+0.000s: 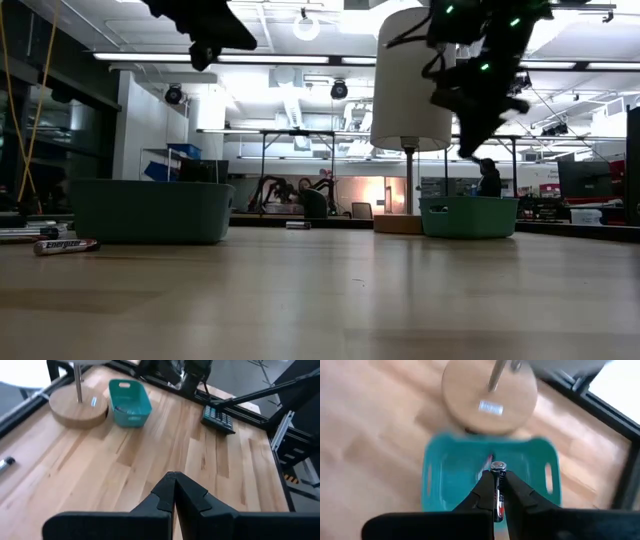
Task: Sort batteries
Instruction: Put the silver battery into the green bin
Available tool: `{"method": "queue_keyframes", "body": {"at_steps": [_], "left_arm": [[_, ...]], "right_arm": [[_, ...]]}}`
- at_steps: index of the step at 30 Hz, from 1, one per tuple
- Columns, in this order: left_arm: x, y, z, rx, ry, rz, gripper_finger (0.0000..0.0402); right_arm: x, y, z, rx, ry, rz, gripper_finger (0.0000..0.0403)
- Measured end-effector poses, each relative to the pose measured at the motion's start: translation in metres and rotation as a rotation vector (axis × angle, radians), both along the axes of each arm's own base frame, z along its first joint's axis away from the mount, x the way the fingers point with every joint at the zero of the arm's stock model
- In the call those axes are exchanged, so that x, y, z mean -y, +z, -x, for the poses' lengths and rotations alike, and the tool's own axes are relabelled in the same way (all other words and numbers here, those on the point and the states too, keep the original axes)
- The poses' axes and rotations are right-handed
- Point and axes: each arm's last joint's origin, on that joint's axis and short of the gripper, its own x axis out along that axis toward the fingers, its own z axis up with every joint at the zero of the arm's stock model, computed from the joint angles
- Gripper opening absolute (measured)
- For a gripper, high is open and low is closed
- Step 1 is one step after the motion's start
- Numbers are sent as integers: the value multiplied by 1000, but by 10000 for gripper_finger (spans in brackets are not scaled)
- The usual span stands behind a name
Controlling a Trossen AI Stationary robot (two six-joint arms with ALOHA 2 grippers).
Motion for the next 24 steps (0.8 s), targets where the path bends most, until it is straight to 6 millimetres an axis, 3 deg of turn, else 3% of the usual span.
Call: {"method": "queue_keyframes", "body": {"at_steps": [4,10,18,24], "left_arm": [[3,-2,1,-24,-4,47,0],[18,-2,-1,-26,-72,53,0],[25,-2,-2,-21,-52,17,0],[24,-2,-1,-22,-38,11,0]], "right_arm": [[21,-1,-3,72,-13,-41,1],[30,-8,-2,52,-62,-88,36],[18,-10,-4,40,0,-164,122],[-2,-12,-6,-7,63,-195,133]]}}
